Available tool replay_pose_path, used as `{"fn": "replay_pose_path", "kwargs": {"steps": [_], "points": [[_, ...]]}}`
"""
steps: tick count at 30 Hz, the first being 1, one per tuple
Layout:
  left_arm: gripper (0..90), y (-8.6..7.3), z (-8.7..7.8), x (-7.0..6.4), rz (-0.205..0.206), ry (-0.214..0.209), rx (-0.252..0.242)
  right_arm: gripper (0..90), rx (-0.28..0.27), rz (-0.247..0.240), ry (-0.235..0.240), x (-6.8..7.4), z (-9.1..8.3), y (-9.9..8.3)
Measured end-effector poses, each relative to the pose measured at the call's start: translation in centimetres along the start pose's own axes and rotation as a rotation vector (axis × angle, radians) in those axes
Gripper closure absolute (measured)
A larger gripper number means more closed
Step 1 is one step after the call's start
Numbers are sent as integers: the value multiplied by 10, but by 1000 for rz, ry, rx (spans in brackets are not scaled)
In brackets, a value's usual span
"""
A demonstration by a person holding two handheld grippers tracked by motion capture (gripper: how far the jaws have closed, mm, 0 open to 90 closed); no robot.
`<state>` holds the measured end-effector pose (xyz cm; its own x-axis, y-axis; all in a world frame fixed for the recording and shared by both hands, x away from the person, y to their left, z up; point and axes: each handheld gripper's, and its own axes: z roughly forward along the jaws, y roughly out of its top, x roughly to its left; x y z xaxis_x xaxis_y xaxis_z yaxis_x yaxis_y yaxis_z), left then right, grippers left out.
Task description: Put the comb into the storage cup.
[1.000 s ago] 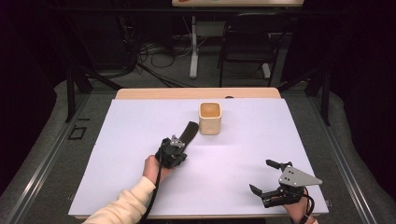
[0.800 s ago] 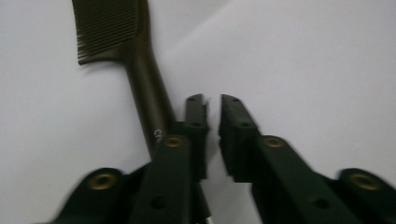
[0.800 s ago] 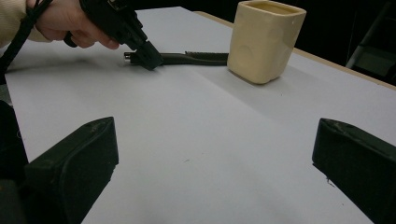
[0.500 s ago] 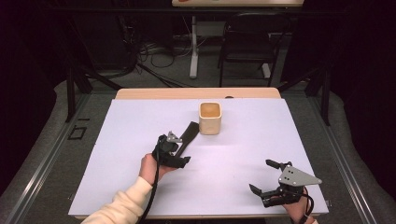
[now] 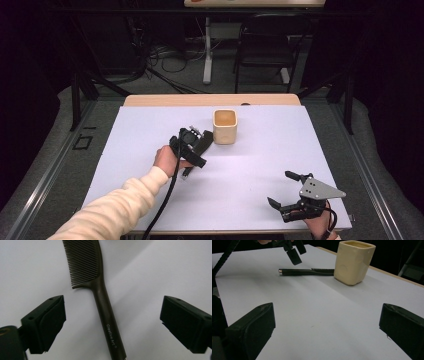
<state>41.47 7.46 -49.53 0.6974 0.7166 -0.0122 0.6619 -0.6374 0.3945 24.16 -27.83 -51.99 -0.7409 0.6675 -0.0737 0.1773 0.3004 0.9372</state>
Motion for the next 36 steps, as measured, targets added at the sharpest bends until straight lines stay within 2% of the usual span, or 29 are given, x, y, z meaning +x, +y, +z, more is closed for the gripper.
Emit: {"fn": "replay_pose_path", "kwargs": {"steps": [3,6,7,9,14,16,20,22,26,30,32,36], "points": [[44,4,7,2,-11,1,41,0,-3,0,0,0,0,0],[116,6,14,4,-28,-12,78,0,-6,-1,3,0,0,0],[144,7,15,5,-26,-14,90,0,-8,3,7,0,0,0],[198,8,17,7,-51,-31,98,0,-8,-4,14,0,-1,0],[410,11,20,12,-79,-46,116,0,-9,-3,15,0,-1,0],[454,12,22,13,-88,-53,131,0,-8,-2,15,0,-1,0],[505,13,25,12,-97,-28,143,0,-9,3,13,1,0,0],[539,13,27,12,-104,-32,145,0,-9,1,13,0,0,0],[584,16,28,8,-87,-2,145,0,-10,-2,12,0,0,0],[617,16,30,6,-96,20,156,0,-9,-1,8,0,0,0],[633,16,31,5,-106,43,154,0,-9,0,9,0,0,0],[653,14,32,6,-133,51,153,0,-8,7,10,0,0,0]]}}
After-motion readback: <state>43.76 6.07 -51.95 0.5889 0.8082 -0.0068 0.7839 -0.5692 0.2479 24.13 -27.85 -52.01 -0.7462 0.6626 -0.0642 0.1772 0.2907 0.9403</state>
